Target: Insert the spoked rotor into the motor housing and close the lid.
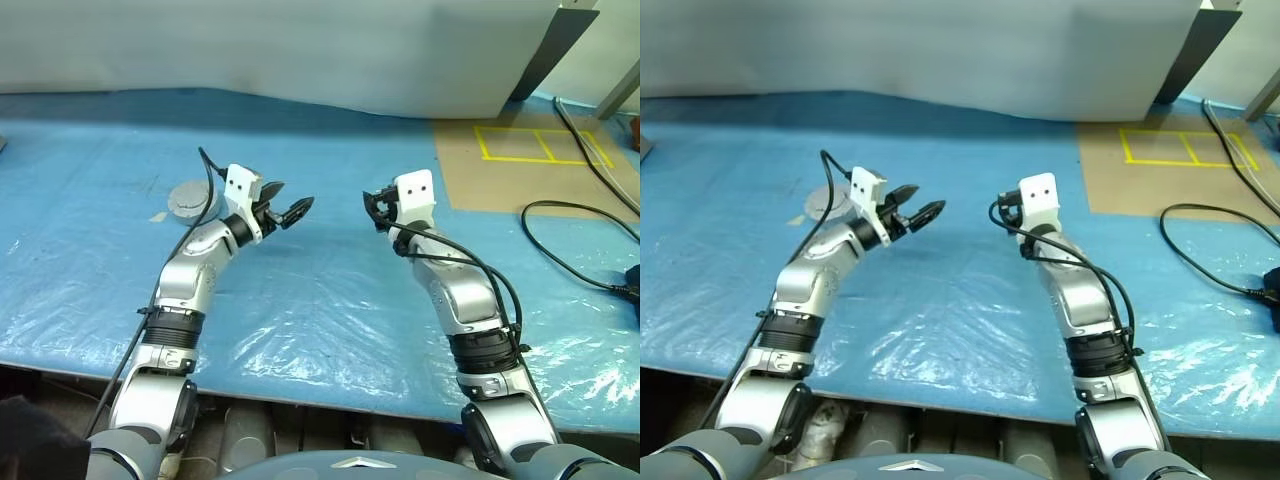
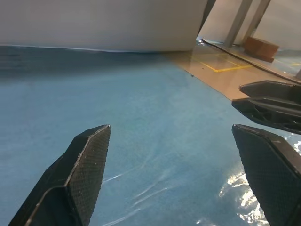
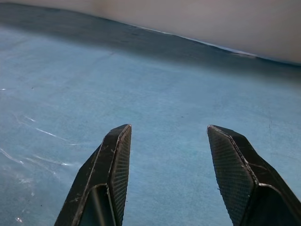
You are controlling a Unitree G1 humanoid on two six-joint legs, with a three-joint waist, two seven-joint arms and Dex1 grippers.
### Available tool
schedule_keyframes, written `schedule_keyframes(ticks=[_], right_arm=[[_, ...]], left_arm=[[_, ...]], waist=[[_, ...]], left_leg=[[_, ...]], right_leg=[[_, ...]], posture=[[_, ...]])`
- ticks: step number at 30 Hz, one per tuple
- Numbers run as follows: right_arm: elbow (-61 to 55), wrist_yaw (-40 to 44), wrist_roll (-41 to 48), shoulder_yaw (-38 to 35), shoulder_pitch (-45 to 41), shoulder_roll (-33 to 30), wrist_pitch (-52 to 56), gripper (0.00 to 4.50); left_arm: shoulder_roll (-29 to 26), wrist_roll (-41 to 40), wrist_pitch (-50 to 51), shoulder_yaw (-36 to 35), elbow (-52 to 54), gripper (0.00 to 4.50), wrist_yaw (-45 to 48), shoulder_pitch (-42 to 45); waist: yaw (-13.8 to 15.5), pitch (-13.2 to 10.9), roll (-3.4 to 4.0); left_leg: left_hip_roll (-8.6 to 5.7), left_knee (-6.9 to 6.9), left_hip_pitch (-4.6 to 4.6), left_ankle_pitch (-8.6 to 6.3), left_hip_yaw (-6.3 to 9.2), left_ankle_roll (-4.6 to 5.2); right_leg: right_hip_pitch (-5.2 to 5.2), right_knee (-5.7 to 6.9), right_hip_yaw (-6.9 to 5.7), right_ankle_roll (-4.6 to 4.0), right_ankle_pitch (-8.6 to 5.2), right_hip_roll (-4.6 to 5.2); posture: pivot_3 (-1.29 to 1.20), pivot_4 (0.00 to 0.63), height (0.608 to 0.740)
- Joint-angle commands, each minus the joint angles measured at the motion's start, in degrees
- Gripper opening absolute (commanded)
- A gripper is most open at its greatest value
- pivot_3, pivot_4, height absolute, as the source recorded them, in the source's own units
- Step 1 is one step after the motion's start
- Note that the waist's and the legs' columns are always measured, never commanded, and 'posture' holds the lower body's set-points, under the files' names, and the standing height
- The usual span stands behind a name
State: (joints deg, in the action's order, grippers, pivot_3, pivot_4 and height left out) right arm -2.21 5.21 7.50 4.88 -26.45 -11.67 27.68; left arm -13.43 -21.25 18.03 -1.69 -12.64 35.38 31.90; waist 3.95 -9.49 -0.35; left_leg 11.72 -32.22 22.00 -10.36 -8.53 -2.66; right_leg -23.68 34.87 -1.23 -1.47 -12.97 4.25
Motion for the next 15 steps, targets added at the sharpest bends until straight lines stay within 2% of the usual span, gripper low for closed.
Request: schedule_keyframes(ticks=[1,15], right_arm=[[-1.0,0.3,-1.6,0.3,-1.6,0.9,-1.9,2.67],[5.0,1.0,-5.9,1.5,-4.5,4.1,-7.2,2.67]], left_arm=[[-0.4,0.2,-0.6,-1.4,1.6,4.34,-1.3,0.4],[-2.1,0.9,0.4,-2.3,4.8,4.34,-4.6,-1.9]], waist=[[0.0,0.0,0.0],[0.0,0.0,0.01]], left_leg=[[0.0,0.0,0.0,0.0,0.0,0.0],[0.0,-0.04,-0.01,0.0,0.0,0.0]], right_leg=[[0.0,0.0,0.0,0.0,0.0,0.0],[0.0,0.06,0.0,-0.01,0.0,0.0]], posture=[[0.0,0.15,0.74],[0.0,0.15,0.74]])
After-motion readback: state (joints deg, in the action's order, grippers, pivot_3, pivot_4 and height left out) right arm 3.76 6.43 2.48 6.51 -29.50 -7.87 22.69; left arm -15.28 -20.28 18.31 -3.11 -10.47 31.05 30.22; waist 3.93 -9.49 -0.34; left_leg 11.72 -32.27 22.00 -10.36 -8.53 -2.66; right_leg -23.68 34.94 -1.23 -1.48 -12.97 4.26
